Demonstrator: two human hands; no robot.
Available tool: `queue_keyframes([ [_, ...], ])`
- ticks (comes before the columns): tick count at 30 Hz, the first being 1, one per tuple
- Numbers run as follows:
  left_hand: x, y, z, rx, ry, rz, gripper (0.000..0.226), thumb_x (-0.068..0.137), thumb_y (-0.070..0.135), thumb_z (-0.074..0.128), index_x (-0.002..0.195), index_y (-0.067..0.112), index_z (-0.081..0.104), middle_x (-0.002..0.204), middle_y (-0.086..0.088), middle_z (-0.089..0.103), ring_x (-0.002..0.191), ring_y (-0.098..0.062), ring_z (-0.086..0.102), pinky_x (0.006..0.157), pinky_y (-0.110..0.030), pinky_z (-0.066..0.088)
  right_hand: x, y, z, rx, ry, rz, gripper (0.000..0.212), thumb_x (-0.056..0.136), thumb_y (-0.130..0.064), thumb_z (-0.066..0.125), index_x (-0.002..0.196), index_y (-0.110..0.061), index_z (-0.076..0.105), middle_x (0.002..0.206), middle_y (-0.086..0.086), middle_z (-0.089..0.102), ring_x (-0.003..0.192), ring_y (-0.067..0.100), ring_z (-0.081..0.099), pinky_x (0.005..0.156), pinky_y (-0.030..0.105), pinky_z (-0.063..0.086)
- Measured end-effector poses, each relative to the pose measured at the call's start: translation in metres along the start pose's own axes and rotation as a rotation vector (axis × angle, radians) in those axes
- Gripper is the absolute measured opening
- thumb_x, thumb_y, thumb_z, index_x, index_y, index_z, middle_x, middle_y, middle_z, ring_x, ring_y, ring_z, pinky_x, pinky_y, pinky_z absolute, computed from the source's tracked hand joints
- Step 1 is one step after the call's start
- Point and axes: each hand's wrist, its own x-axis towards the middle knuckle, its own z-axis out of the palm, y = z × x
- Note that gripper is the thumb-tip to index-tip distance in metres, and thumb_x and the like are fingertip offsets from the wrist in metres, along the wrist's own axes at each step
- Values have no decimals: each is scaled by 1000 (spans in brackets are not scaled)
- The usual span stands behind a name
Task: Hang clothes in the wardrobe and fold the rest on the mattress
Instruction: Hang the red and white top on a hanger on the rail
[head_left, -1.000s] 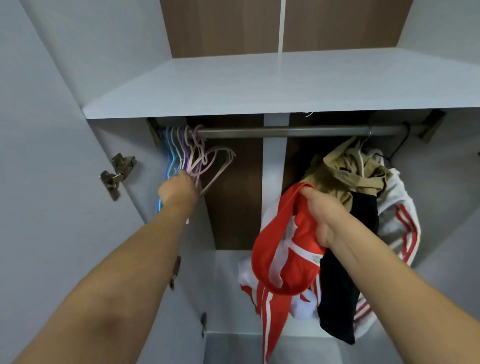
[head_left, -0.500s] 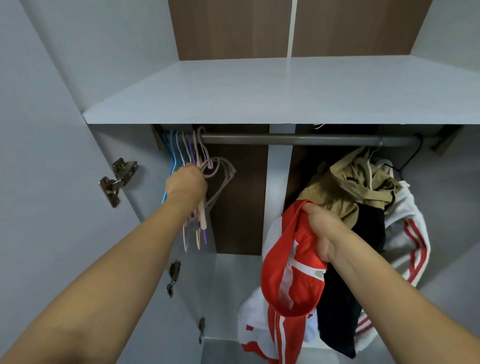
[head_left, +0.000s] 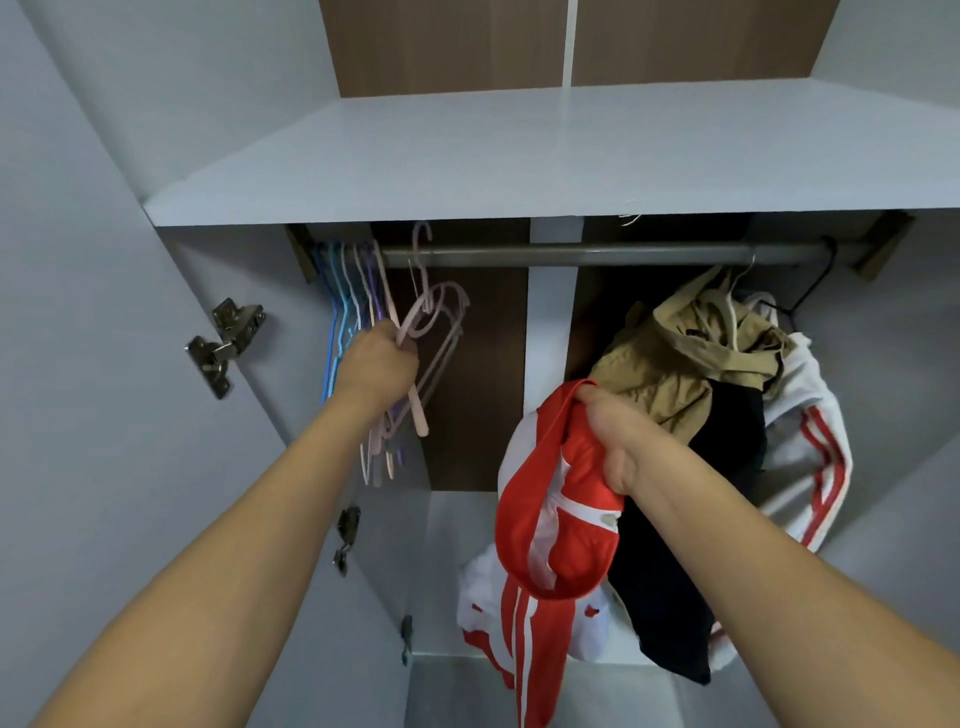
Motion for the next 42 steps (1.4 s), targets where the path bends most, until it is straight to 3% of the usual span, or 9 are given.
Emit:
queue_keyframes([
  [4, -10, -24, 7, 135, -39, -27, 23, 99, 22, 51, 116, 7, 54, 116, -19, 53, 90, -31, 57, 74, -37, 46, 1, 7, 3, -28, -10, 23, 48, 97, -47, 49, 99, -5, 72, 86, 16, 75, 82, 32, 70, 68, 33, 53],
  [11, -30, -56, 29, 355, -178, -60, 36, 94, 27, 59, 123, 8, 52, 106, -14, 66, 97, -33, 66, 77, -40, 54, 3, 11, 8, -38, -16, 36, 50, 98, -49, 47, 104, -5, 71, 97, 17, 74, 91, 35, 69, 87, 42, 54],
  [15, -40, -71, 42, 226, -105, -39, 41, 96, 37, 58, 125, 11, 45, 115, -17, 62, 98, -38, 64, 74, -41, 50, 2, 14, 12, -30, -12, 40, 49, 98, -46, 49, 105, -4, 72, 99, 17, 73, 92, 35, 69, 90, 43, 54],
  [19, -43, -70, 57, 318, -73, -73, 57, 90, 51, 63, 127, 9, 48, 120, -16, 58, 107, -37, 60, 80, -43, 52, 1, 17, 14, -5, -8, 53, 49, 98, -46, 49, 105, -4, 72, 99, 18, 73, 92, 34, 69, 78, 37, 55],
  [26, -33, -70, 79, -102, 4, -190, 26, 92, 14, 65, 112, 1, 54, 105, -22, 64, 100, -41, 63, 82, -48, 52, 4, 29, 13, 86, 1, 76, 51, 98, -46, 49, 107, -1, 72, 101, 19, 73, 95, 35, 69, 83, 39, 56],
  [30, -45, -80, 87, -236, 162, -213, 29, 87, 3, 61, 113, 1, 49, 105, -22, 61, 99, -42, 60, 77, -45, 46, 5, 39, 11, 150, 13, 94, 51, 98, -47, 49, 106, -3, 71, 100, 18, 73, 93, 34, 70, 87, 40, 55],
  [34, -56, -76, 92, -150, 382, -97, 30, 77, 8, 70, 98, -1, 51, 103, -21, 51, 89, -31, 52, 70, -31, 36, 7, 47, 13, 204, 33, 104, 49, 99, -47, 49, 107, -5, 72, 101, 16, 74, 94, 34, 70, 96, 46, 53],
  [39, -60, -73, 94, -44, 293, -98, 41, 82, 20, 77, 108, 0, 51, 115, -19, 48, 95, -33, 59, 75, -41, 56, 5, 55, 20, 241, 45, 133, 49, 100, -47, 46, 113, -6, 70, 106, 15, 72, 97, 33, 68, 99, 46, 51],
  [42, -54, -75, 91, -51, 315, -113, 38, 84, 16, 74, 106, -1, 49, 115, -21, 48, 95, -36, 59, 73, -36, 49, 3, 57, 22, 246, 43, 148, 50, 100, -48, 47, 114, -5, 69, 106, 16, 72, 97, 34, 68, 99, 47, 50],
])
